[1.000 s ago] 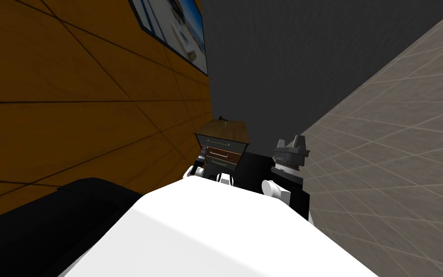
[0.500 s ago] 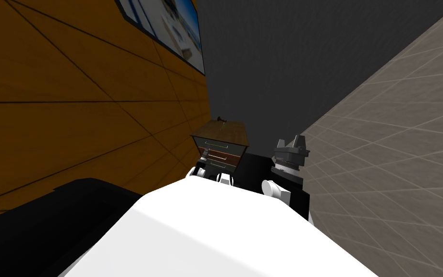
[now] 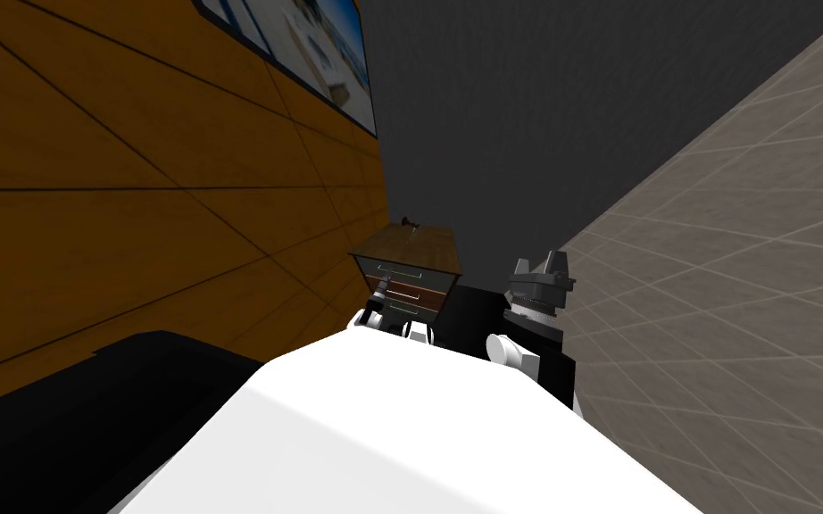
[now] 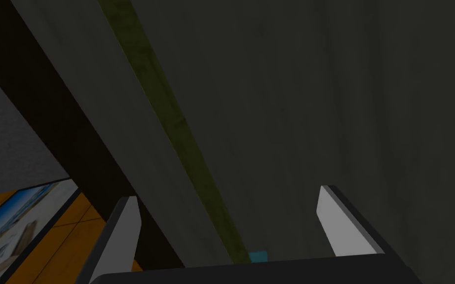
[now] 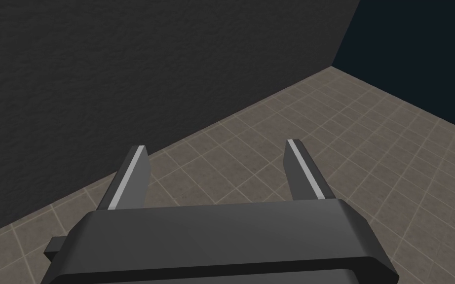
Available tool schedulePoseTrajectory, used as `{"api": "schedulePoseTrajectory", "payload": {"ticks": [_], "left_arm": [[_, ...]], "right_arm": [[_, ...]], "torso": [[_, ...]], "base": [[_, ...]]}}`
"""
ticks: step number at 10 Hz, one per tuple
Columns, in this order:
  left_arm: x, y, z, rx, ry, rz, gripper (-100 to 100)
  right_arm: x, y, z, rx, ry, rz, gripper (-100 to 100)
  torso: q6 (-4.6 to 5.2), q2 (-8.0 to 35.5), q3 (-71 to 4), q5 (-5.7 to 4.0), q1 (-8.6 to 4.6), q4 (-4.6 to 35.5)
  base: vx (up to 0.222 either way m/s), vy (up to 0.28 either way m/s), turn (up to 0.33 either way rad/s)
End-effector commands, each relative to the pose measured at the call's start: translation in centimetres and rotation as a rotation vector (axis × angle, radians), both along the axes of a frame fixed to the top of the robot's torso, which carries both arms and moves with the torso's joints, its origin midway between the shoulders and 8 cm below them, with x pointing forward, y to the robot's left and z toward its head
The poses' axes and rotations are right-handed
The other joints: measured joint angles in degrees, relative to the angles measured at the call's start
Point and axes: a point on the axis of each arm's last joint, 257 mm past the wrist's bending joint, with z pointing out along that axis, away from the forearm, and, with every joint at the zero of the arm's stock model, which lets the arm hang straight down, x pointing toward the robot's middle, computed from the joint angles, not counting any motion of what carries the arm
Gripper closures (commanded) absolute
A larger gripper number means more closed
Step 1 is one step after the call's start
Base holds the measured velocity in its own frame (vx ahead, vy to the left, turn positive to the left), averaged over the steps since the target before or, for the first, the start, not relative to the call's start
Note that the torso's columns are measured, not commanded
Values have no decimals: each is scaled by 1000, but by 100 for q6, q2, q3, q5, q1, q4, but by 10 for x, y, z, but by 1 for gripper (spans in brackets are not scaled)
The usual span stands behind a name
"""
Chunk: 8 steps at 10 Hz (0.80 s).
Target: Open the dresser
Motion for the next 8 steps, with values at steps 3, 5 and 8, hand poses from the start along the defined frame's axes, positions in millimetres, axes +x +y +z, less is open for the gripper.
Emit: {"api": "schedulePoseTrajectory", "payload": {"ticks": [3,5,8], "left_arm": [[-1,0,-1,0,4,0,100],[-1,-2,6,-1,-4,-7,100],[-1,-2,9,-2,-5,-10,100]], "right_arm": [[0,0,0,0,0,0,0],[0,0,0,0,0,0,0],[0,0,0,0,0,0,0]], "torso": [[-2,22,12,2,6,4],[-7,6,2,9,11,-17],[-2,-2,0,5,6,-11]], "base": [[-11,2,1],[-140,-13,23],[-148,5,13]]}}
